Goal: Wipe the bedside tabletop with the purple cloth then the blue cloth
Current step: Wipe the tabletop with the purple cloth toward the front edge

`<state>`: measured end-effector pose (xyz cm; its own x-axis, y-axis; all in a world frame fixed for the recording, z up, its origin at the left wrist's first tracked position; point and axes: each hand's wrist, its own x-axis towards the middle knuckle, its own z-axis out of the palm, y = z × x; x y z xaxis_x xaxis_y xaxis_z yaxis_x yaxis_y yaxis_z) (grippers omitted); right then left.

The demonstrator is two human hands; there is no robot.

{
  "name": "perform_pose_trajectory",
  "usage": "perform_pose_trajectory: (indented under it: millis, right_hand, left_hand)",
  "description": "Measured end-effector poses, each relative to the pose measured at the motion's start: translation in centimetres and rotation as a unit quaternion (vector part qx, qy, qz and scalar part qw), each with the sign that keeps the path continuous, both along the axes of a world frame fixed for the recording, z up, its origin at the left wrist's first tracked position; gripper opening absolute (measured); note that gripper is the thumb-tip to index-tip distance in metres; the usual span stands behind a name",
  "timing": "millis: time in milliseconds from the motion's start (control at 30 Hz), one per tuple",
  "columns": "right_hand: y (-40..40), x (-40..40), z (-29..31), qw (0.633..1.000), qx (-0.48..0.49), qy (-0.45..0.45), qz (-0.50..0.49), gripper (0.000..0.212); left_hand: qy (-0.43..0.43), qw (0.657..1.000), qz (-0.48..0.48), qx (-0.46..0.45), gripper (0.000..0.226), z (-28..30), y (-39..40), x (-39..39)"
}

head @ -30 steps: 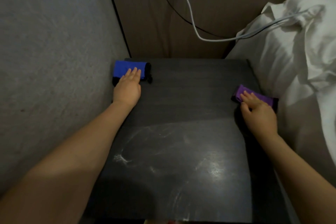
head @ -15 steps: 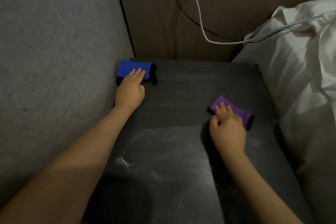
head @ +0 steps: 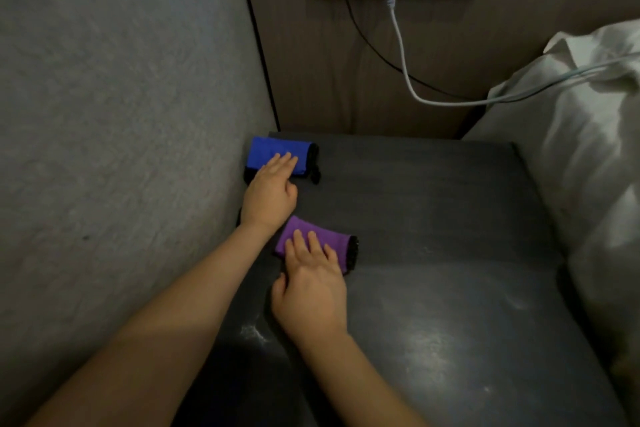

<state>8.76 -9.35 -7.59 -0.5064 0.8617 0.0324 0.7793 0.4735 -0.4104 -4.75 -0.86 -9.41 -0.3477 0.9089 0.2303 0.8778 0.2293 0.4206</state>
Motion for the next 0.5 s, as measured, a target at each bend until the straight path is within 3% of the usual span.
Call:
perform_pose_trajectory:
  millis: [500]
  right_hand:
    - [-2.8,-2.5,-0.1,0.994,-0.01,0.009,0.11,0.054]
  left_hand:
    - [-0.035,0.997,-0.049,-0.056,0.051,0.5,0.2,-1.3]
